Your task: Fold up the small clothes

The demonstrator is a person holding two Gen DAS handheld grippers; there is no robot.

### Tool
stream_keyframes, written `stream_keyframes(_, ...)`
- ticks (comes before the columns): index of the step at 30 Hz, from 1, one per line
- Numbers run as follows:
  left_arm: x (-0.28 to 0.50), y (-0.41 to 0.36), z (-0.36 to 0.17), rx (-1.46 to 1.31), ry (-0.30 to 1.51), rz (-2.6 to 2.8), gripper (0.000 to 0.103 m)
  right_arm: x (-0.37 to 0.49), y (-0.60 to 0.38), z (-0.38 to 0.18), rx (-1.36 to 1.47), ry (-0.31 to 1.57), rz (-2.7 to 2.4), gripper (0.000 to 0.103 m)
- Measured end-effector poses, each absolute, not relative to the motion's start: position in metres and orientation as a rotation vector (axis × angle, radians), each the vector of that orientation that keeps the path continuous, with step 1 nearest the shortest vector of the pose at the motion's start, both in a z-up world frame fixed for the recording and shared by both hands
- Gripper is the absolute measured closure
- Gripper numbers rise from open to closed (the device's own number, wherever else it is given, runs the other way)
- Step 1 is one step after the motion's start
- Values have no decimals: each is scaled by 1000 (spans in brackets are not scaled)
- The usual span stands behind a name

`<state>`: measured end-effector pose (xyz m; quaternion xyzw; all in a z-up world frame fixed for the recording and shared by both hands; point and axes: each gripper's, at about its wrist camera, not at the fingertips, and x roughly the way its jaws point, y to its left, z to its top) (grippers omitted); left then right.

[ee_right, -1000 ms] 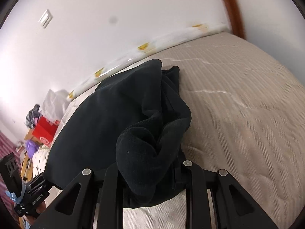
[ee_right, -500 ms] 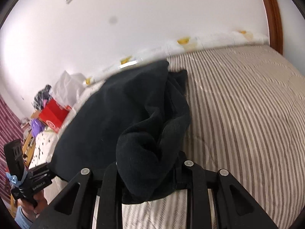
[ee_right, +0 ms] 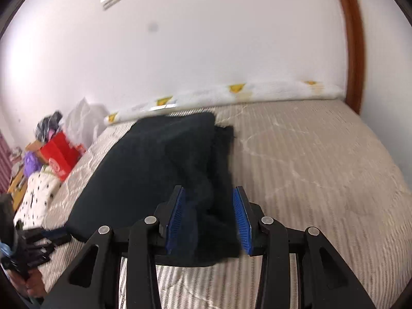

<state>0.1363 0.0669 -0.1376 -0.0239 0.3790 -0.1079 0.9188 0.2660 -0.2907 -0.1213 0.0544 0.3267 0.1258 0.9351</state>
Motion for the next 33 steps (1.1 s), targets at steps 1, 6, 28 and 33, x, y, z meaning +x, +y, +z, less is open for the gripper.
stream_keyframes(1,138,67,-134,-52,772,-222,68,268,-287,-128,88,679,241,66)
stream_keyframes(6,160,62,-124,-61,759,-235,68,266,-295,-155,96,729,201,68)
stream_keyframes(28,199,66,-155,-79,847,-325,53,376,-282,-138,171,943,287,66)
stream_keyframes(33,203,68,-162,-94,849,-355,51,369,-284,-130,126,863,343,93)
